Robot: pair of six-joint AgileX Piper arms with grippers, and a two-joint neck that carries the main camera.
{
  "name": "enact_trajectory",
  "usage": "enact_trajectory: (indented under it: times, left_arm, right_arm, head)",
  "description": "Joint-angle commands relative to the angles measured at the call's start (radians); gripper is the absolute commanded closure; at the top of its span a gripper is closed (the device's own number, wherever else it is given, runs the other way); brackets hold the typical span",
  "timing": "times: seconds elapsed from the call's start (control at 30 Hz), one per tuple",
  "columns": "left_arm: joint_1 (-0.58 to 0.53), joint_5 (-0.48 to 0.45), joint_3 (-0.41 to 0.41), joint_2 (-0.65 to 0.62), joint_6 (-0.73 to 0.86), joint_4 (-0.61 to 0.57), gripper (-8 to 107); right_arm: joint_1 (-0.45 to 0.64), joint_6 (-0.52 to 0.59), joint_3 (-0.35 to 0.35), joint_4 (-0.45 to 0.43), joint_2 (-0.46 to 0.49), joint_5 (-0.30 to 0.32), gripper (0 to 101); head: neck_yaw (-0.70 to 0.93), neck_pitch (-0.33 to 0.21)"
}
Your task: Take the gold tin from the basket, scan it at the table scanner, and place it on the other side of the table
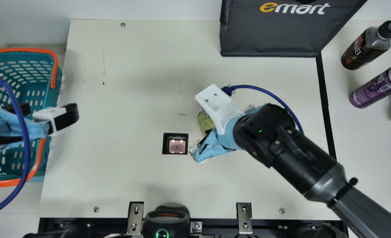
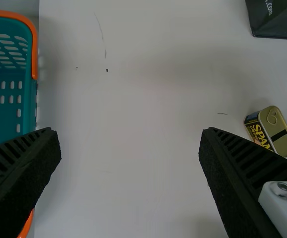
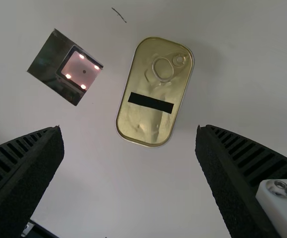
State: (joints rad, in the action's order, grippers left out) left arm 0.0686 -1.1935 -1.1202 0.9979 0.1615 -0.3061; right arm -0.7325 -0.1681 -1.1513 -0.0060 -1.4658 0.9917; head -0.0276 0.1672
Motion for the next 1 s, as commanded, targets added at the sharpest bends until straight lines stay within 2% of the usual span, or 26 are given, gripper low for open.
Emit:
enact_trajectory:
  times: [0.0,0.37,0.97]
  left_arm:
    - [0.000,0.000,0.000,0.000,0.000,0.000,9]
    - [0.000,0.000,0.000,0.000,0.000,0.000,9]
    - [0.000,0.000,0.000,0.000,0.000,0.000,9]
  right_arm:
    - [-0.013,-0.024,0.002,-0.025,-0.017,-0.011,6]
    - [-0.036,-0.120,0.016,-0.107,-0.108,-0.082,6]
    - [-0.013,-0.280,0.050,-0.162,-0.196,-0.200,6]
  head:
    - [0.000,-0.029]
    - [0.000,-0.029]
    - [0.000,-0.029]
